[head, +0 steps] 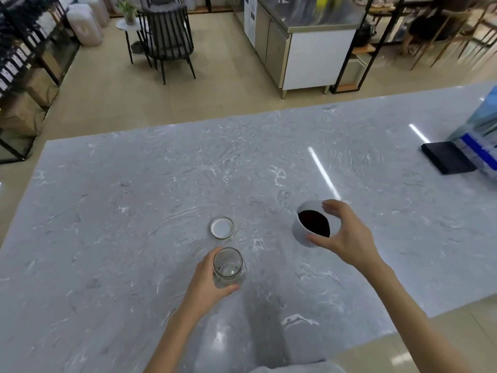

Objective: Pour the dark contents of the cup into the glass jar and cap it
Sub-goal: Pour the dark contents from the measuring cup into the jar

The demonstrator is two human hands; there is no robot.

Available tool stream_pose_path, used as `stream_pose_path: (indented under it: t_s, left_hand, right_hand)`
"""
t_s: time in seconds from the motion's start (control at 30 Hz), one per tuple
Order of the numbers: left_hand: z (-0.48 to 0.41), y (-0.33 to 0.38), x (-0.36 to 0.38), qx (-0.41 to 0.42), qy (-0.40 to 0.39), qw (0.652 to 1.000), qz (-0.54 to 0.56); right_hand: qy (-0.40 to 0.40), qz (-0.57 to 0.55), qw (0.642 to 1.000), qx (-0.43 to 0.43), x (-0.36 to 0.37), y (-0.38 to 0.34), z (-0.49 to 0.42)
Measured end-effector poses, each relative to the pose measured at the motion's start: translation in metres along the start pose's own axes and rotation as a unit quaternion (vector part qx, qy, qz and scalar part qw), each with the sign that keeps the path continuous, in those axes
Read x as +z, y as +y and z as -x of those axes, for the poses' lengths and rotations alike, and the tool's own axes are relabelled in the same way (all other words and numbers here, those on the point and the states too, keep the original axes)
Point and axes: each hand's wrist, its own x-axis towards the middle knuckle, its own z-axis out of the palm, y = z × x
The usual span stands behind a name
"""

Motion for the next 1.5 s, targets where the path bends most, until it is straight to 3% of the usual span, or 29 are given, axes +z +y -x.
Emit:
stream_pose_path:
  t_s: [0.17, 0.3, 0.37, 0.43, 0.53, 0.83, 1.1, 1.27, 1.4, 1.5]
  left_hand:
    - [-0.002, -0.001, 0.003, 0.0, -0.001, 1.0, 0.015]
    - [-0.005, -0.001, 0.003, 0.015, -0.003, 1.0, 0.007]
    - [-0.007, -0.001, 0.005, 0.011, -0.006, 1.0, 0.004]
    - [-0.007, -0.005, 0.006, 0.018, -0.001, 1.0, 0.005]
    - [-0.004, -0.006, 0.006, 0.012, 0.007, 1.0, 0.02]
    - [-0.007, 0.014, 0.01, -0.021, 0.048, 0.994, 0.097]
    - [-0.041, 0.089, -0.057, 0.033, 0.05, 0.996, 0.067]
    - [-0.062, 0.147, -0.105, 0.078, 0.08, 0.992, 0.062]
    - [-0.067, 0.198, -0.138, 0.089, 0.107, 0.988, 0.059]
    - [-0.065, 0.238, -0.158, 0.101, 0.14, 0.984, 0.034]
  right_hand:
    - [-0.061, 0.059, 0.996, -0.032, 0.001, -0.012, -0.017]
    - [-0.065, 0.0, 0.998, -0.004, 0.008, -0.013, -0.028]
    - [-0.088, 0.029, 0.995, -0.021, 0.013, -0.014, -0.032]
    - [-0.126, -0.023, 0.992, -0.007, 0.019, -0.014, -0.036]
    - [-0.104, -0.077, 0.991, 0.028, 0.024, -0.007, -0.048]
    - [-0.123, -0.202, 0.971, 0.023, 0.031, -0.015, -0.046]
    - [-0.087, -0.351, 0.93, 0.067, -0.002, -0.051, -0.084]
    - [-0.183, -0.354, 0.916, -0.047, -0.061, -0.102, -0.108]
    - [-0.272, -0.208, 0.919, -0.197, -0.111, -0.159, -0.119]
    - [-0.297, -0.094, 0.911, -0.27, -0.145, -0.207, -0.124]
